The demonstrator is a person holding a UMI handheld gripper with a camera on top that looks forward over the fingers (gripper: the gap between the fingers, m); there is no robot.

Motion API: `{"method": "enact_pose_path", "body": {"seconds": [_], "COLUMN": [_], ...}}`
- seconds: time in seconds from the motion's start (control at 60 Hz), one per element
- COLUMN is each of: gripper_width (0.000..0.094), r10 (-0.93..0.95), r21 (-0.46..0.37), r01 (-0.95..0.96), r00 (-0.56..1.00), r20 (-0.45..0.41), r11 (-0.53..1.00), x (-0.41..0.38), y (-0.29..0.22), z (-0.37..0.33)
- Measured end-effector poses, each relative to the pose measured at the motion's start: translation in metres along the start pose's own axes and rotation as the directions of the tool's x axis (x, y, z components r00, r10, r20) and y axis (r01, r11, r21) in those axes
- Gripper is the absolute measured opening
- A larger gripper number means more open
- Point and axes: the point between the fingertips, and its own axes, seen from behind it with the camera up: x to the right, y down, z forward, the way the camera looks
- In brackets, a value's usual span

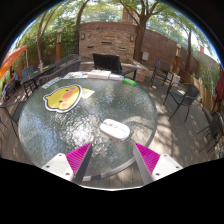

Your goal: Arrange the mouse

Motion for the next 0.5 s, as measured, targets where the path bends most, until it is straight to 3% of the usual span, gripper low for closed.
{"method": "enact_pose_path", "body": {"seconds": [0.183,0.4,0.5], "gripper_width": [0.0846,0.0833,0.0786], "r10": [-0.045,-0.052,-0.031], "r21": [0.002,0.040,0.036], "r01": [0.045,0.049,0.029], "r00": [0.999,0.996,0.997], "r20": [0.021,0.069,0.066], "r11": [0.999,0.998,0.999], "x": [0.024,0.029,0.034], "y": [-0.005,-0.031,-0.040], "z": [0.065,0.094,0.107]}}
